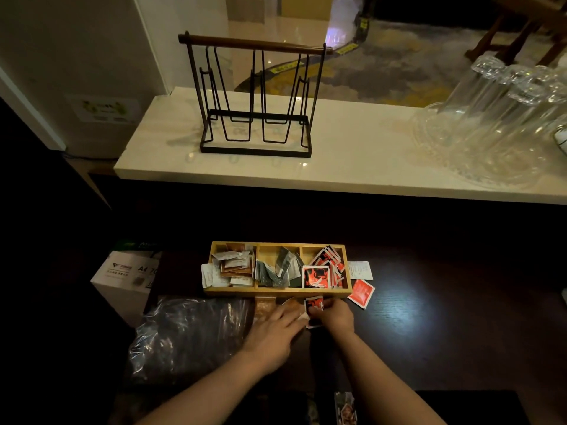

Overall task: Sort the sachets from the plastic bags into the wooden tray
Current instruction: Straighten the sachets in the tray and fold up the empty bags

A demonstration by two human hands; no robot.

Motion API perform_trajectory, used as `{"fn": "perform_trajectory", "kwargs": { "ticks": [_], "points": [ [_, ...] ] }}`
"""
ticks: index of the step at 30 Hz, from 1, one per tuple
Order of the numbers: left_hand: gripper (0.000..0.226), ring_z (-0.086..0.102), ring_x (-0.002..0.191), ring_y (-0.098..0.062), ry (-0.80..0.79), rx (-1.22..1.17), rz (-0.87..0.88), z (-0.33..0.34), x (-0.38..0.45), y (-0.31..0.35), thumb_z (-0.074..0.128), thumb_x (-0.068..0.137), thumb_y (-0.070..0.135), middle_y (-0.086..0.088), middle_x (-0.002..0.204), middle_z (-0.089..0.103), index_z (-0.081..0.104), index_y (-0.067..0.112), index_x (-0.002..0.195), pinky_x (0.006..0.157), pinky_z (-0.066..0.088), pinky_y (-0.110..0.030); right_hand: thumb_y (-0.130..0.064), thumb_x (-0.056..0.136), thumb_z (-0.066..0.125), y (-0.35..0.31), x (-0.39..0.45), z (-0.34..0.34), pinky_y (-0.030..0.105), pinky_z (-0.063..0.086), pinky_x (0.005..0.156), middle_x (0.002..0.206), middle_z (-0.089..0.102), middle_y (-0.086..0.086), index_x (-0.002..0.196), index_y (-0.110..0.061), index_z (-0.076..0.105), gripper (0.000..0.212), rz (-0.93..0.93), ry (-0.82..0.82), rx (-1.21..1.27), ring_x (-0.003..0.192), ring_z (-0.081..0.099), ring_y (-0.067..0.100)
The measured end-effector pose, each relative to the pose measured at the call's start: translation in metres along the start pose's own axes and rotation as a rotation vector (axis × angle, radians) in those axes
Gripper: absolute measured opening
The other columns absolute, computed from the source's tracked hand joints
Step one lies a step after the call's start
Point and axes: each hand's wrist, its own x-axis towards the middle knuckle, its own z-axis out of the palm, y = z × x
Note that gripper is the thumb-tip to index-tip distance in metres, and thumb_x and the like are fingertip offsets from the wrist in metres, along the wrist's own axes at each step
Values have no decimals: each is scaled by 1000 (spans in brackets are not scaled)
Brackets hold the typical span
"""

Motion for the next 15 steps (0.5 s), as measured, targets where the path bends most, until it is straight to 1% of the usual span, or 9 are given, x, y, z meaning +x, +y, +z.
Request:
{"fn": "perform_trajectory", "kwargs": {
  "ticks": [2,3,6,9,11,12,13,14,15],
  "points": [
    [74,2,148,-23,-89,87,-28,7,6,-5,48,86,4,7,160,10,18,30,148,116,14,-48,-25,83,69,4,0,-11,34,55,76,87,70,-1,88,-18,63,11,15,36,32,77,67,13],
    [75,2,148,-25,-108,102,-37,10,8,-6,49,85,4,7,160,10,18,30,148,117,14,-49,-27,84,67,7,-1,-20,35,55,75,86,70,0,88,-18,64,11,16,62,18,77,67,14],
    [69,8,147,-26,-109,78,-61,13,11,-6,46,87,8,7,159,16,20,29,148,116,16,-51,-30,86,65,17,4,-54,29,53,64,79,70,2,83,-18,66,13,21,151,-65,72,66,13],
    [63,14,144,-25,-107,59,-71,11,15,-5,44,88,11,8,156,22,25,29,146,116,18,-51,-31,85,67,24,20,-89,34,56,68,79,71,7,74,-16,66,18,28,205,-127,71,67,17],
    [61,17,143,-24,-102,55,-76,12,18,-6,43,88,13,8,154,25,29,30,145,115,18,-51,-39,83,66,24,34,-102,34,53,68,91,69,10,77,-14,69,26,-15,210,-330,76,64,19],
    [60,18,142,-24,-98,53,-77,13,19,-6,43,88,13,7,153,26,30,31,144,114,19,-52,-42,83,66,21,41,-104,33,51,72,101,66,10,84,-13,71,30,-53,206,-434,83,61,20],
    [60,19,141,-24,-97,53,-78,13,20,-6,43,88,14,7,153,27,30,31,143,114,19,-53,-43,83,65,17,46,-104,33,50,80,111,60,9,93,-12,71,32,-99,204,-514,94,58,22],
    [59,19,141,-25,-98,52,-79,14,20,-5,43,88,14,7,152,27,31,31,143,114,18,-54,-42,83,66,14,50,-103,33,47,88,119,54,8,100,-12,69,35,-141,195,-574,104,55,24],
    [59,19,141,-25,-100,53,-79,14,20,-5,44,88,14,7,152,27,32,31,143,114,17,-54,-42,82,66,10,52,-100,33,45,93,124,50,8,104,-11,68,38,-170,193,-610,110,52,25]
  ]
}}
